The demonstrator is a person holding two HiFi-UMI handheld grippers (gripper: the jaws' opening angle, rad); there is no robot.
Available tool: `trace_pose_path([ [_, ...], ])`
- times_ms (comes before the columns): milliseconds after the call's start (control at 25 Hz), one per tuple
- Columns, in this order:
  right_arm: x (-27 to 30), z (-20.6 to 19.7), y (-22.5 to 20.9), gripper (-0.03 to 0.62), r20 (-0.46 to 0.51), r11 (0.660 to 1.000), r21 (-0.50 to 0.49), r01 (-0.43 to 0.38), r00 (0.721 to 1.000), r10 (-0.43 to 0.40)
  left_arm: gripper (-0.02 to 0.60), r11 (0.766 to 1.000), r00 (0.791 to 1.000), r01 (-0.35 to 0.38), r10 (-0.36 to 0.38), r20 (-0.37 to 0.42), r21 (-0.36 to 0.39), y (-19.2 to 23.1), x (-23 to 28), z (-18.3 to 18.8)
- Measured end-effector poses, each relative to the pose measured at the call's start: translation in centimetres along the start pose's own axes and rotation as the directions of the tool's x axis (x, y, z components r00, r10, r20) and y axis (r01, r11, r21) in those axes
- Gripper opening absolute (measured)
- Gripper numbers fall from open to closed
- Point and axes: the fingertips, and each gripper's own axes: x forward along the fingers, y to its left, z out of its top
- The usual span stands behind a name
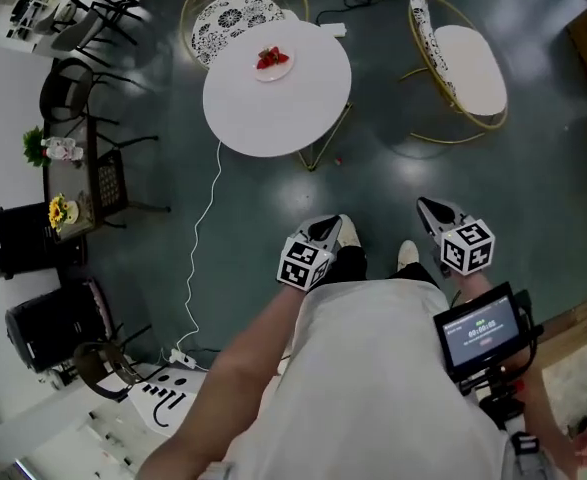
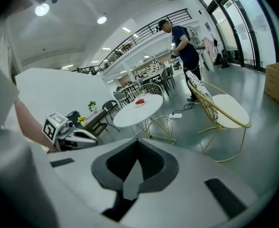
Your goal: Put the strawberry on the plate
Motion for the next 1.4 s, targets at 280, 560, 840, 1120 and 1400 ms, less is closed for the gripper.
trace_pose_path([
  [280, 0.1, -2.1, -1.7, 0.005, -0.028, 0.998, 0.04, 0.055, 0.998, -0.054, 0.005, 0.994, 0.99, 0.09, -0.083, -0.11, 0.064, 0.9, 3.7, 0.1],
  [560, -2.0, -8.9, -5.2, 0.005, -0.086, 0.995, 0.015, 0.098, 0.992, -0.096, 0.005, 0.98, 0.973, 0.148, -0.12, -0.197, 0.135, -1.4, 7.7, -4.0],
  [840, 3.7, -15.1, -14.3, 0.005, -0.08, 0.99, -0.007, 0.142, 0.987, -0.142, 0.005, 0.986, 0.973, 0.113, -0.084, -0.213, 0.126, 2.9, 18.4, -9.9],
  [1120, 11.1, -15.9, -16.4, 0.005, -0.036, 0.984, -0.174, 0.043, 0.998, -0.051, 0.005, 0.967, 0.975, 0.093, -0.041, -0.218, 0.235, 8.5, 26.2, -14.1],
  [1400, 19.7, -15.1, -17.9, 0.005, 0.068, 0.98, -0.196, -0.031, 0.997, 0.045, 0.005, 0.982, 0.984, 0.043, -0.009, -0.178, 0.184, 14.7, 33.9, -16.7],
])
